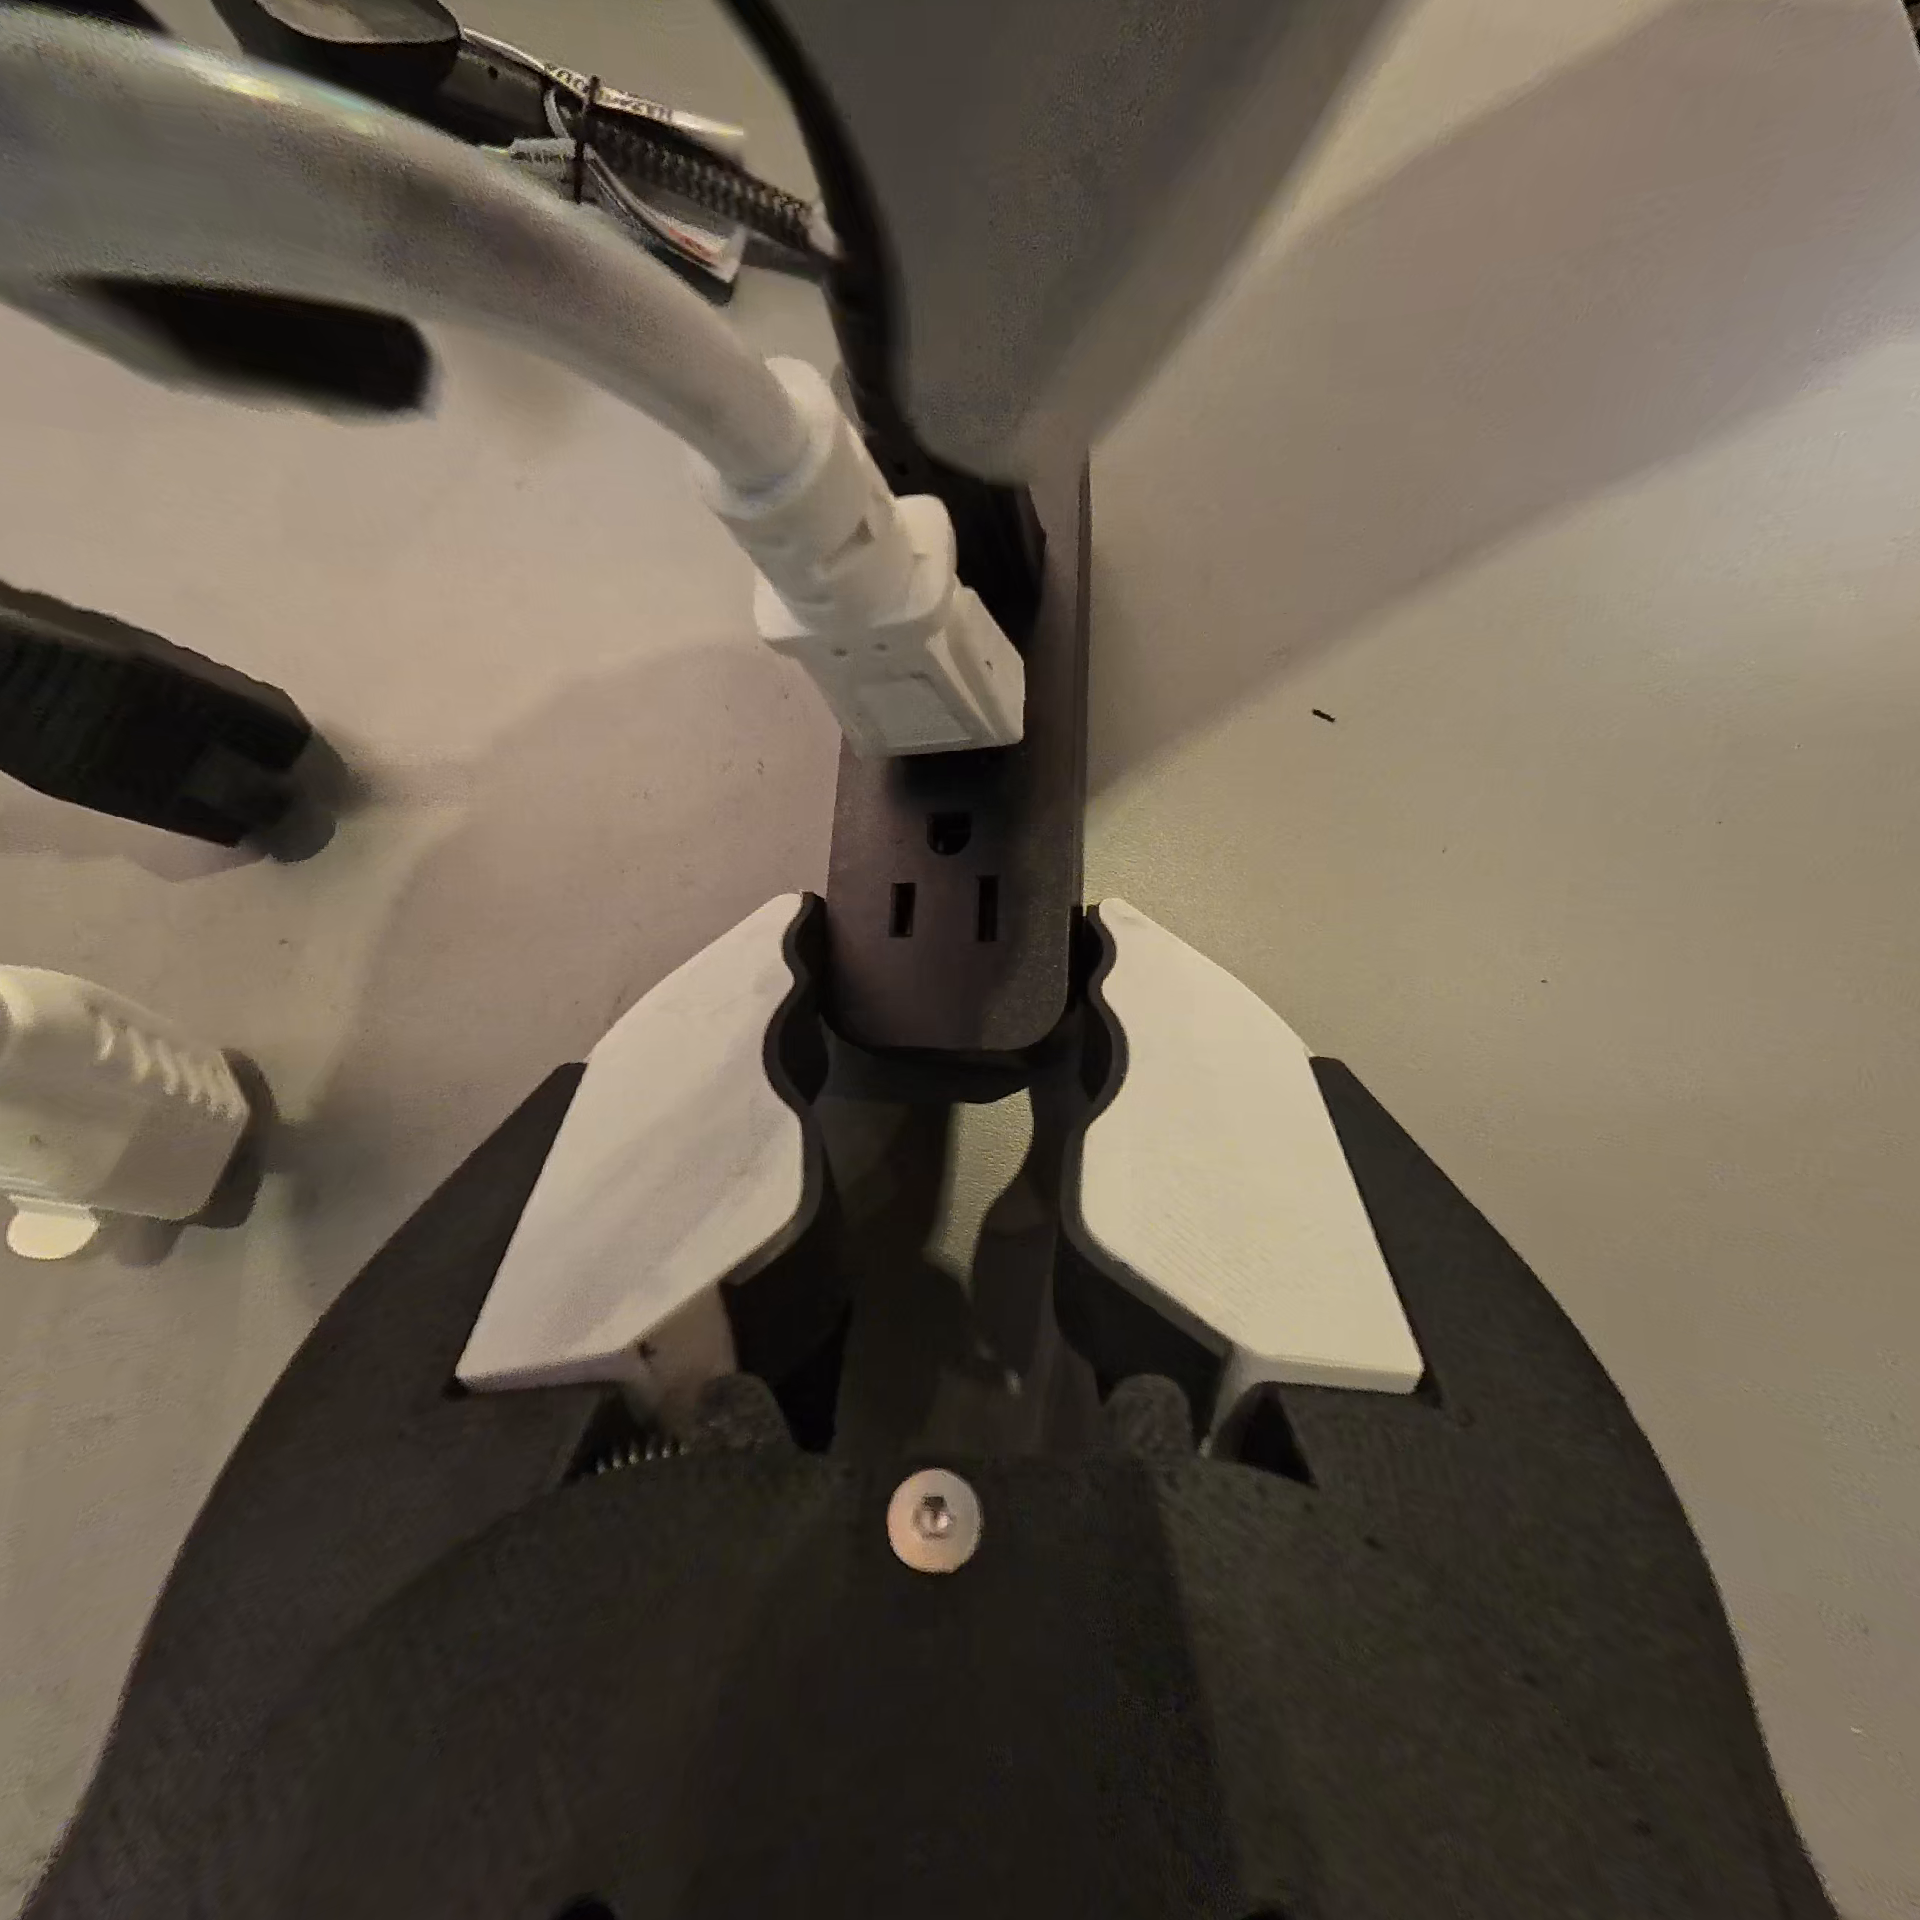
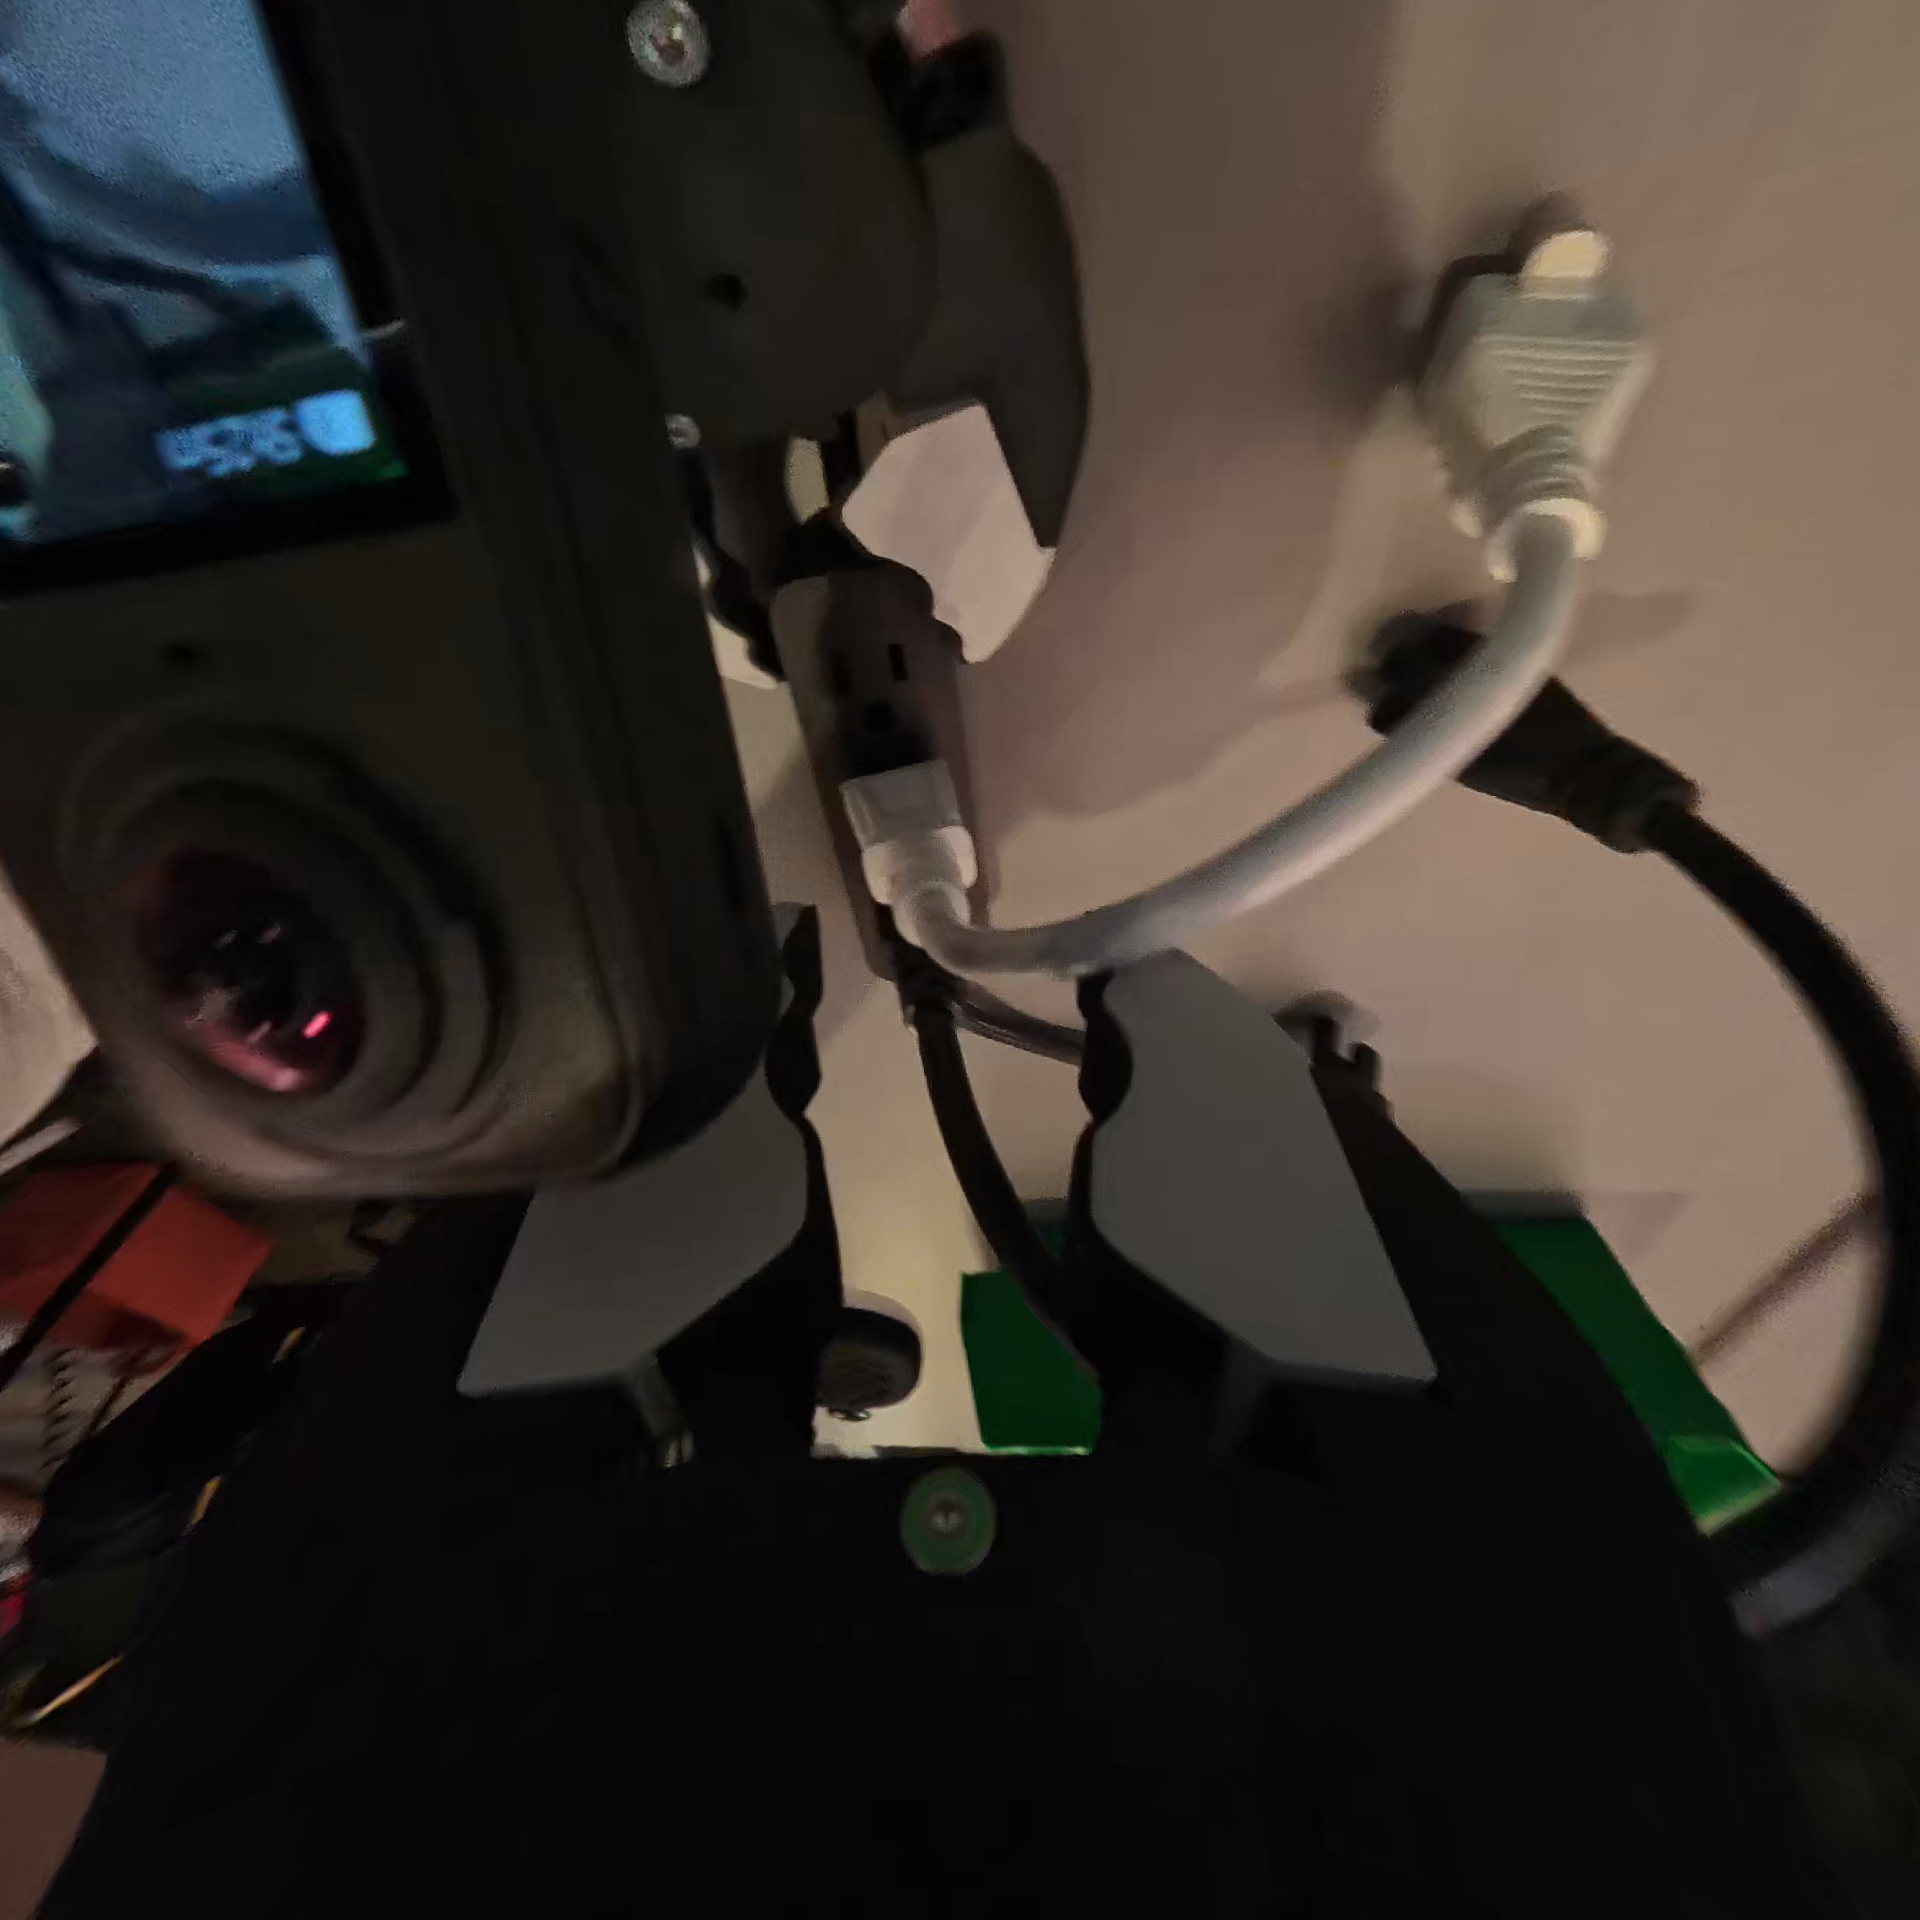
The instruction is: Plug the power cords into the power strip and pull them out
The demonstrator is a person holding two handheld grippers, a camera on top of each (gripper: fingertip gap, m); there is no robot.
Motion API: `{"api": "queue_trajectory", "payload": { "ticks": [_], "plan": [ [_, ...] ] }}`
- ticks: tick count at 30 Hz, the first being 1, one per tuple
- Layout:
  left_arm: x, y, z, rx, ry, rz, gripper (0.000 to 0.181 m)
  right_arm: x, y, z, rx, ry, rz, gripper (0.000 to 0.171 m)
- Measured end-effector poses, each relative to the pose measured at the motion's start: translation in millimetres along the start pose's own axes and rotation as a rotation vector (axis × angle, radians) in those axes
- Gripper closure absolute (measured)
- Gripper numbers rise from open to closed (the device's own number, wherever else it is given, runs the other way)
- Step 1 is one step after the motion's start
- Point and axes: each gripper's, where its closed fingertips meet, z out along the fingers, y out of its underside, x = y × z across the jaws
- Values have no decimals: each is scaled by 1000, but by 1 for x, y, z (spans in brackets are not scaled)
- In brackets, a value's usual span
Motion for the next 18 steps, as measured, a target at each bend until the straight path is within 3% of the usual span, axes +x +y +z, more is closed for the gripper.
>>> {"api": "queue_trajectory", "payload": {
  "ticks": [3,5,11,13,18],
  "plan": [
    [0,0,0,0,1,1,137,-10,6,25,-12,-125,4,123],
    [0,0,0,-1,0,0,136,-8,12,35,-22,-102,-41,132],
    [0,0,1,0,1,0,137,-9,-10,23,240,-124,-21,141],
    [0,1,2,0,1,0,137,-8,-10,23,261,-90,-52,148],
    [0,0,0,1,2,1,137,-13,-8,22,239,-66,-112,148]
  ]
}}
